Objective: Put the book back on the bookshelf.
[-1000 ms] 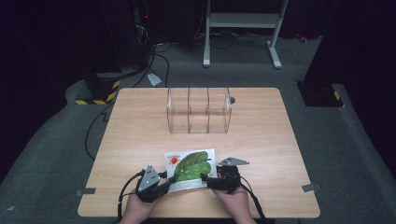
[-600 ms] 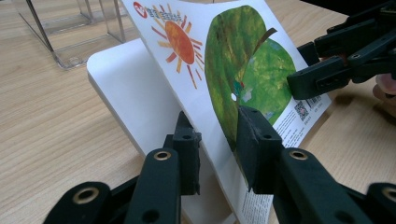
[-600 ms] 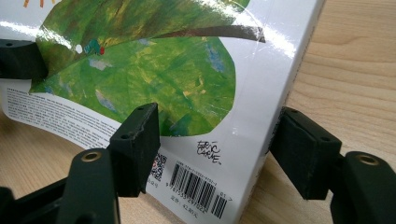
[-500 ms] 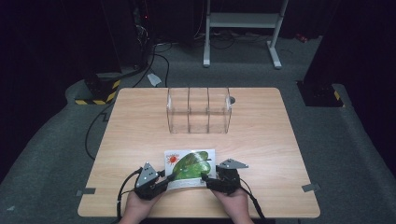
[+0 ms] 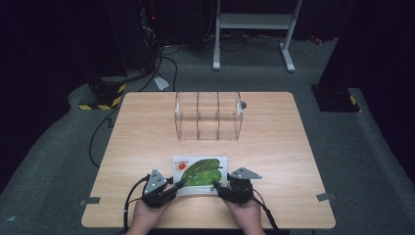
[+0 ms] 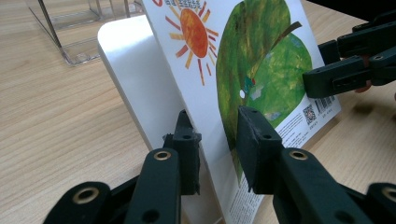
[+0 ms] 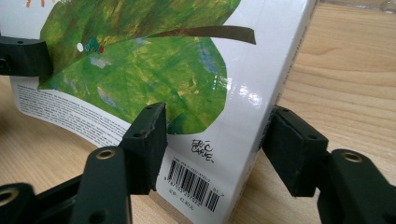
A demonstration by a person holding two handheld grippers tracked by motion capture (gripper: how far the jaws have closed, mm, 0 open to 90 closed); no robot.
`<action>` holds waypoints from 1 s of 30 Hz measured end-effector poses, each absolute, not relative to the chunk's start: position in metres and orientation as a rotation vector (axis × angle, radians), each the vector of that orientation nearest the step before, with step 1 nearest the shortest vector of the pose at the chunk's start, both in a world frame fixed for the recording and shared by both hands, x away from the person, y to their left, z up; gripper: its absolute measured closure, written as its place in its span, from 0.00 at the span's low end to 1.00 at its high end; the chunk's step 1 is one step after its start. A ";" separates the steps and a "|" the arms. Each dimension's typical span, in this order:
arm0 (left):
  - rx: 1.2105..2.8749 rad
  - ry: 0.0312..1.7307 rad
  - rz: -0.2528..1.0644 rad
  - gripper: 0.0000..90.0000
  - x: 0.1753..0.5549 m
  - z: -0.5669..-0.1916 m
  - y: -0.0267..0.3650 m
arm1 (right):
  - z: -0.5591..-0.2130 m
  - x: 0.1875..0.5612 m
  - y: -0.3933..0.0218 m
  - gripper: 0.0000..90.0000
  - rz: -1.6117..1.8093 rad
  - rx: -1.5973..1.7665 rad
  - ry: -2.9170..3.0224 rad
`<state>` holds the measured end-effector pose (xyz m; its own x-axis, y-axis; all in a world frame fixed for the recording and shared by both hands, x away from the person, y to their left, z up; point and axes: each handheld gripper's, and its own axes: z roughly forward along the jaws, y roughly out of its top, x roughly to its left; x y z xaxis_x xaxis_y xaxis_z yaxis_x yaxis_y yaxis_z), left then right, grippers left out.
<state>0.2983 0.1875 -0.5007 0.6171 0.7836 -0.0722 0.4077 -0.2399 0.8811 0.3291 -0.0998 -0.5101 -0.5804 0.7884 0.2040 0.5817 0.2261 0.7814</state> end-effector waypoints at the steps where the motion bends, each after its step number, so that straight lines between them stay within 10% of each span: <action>1: 1.863 0.958 0.486 0.77 0.299 -0.501 0.187 | -0.510 0.329 -0.100 0.47 1.282 1.291 2.259; 30: 1.881 0.948 0.550 0.79 0.304 -0.504 0.174 | -0.503 0.323 -0.108 0.54 1.280 1.268 2.115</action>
